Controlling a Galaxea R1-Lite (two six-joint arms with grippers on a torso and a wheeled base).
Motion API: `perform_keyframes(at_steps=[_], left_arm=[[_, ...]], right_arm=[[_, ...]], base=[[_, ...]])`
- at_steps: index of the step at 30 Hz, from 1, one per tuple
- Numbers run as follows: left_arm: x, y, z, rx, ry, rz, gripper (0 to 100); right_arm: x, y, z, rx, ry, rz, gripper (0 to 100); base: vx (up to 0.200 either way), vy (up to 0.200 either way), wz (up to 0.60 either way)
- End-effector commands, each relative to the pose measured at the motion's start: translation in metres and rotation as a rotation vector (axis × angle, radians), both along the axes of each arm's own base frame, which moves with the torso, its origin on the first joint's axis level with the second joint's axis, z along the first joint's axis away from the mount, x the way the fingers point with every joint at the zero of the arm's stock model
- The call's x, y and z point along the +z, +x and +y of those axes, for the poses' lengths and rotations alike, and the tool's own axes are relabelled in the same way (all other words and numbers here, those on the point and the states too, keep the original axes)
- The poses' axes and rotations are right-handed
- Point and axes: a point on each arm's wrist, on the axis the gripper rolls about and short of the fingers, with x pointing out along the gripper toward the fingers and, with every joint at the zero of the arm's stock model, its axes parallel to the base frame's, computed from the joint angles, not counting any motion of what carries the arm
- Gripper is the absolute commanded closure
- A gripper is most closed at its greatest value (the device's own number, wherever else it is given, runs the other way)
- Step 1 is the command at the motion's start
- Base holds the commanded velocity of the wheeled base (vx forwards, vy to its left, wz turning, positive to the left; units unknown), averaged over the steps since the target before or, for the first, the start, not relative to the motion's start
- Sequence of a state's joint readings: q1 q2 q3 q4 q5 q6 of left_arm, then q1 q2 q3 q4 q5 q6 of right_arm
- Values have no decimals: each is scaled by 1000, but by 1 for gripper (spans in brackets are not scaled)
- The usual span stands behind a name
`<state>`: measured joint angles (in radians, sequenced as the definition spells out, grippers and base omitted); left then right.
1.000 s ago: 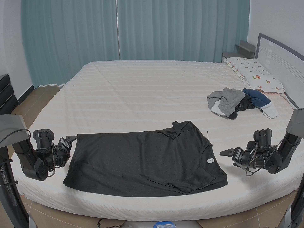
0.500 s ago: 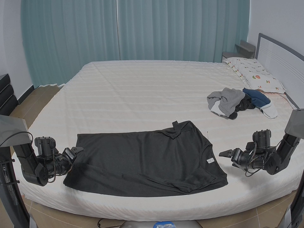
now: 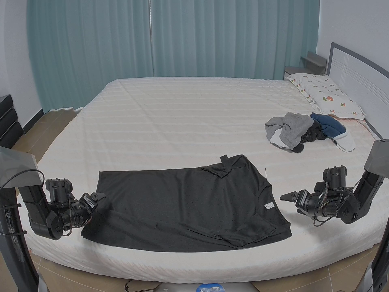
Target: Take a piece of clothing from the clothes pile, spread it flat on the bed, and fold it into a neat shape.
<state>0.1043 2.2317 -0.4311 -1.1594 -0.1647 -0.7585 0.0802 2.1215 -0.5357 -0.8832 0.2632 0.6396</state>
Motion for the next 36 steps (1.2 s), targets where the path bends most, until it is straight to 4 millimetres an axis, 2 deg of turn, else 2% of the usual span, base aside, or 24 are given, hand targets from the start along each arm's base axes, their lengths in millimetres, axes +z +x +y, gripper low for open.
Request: perform_keyframes(at_steps=[1, 6, 7, 17, 27, 36], left_arm=[[-1, -2, -1, -3, 2, 9, 0], [-2, -3, -1, -5, 4, 18, 0], [-3, -3, -1, -5, 3, 19, 100], [-10, -6, -1, 23, 22, 49, 100], [-12, -17, -1, 37, 23, 86, 100], [-10, -18, -2, 39, 19, 75, 100]], right_arm=[[0, 0, 0, 0, 0, 2, 0], [0, 0, 0, 2, 0, 2, 0], [0, 0, 0, 2, 0, 2, 0], [1, 2, 11, 35, 2, -9, 0], [-15, 15, 44, 142, 4, -15, 0], [-15, 29, 57, 246, 47, -38, 0]], base=[[0, 0, 0], [0, 0, 0], [0, 0, 0], [0, 0, 0], [0, 0, 0], [0, 0, 0]])
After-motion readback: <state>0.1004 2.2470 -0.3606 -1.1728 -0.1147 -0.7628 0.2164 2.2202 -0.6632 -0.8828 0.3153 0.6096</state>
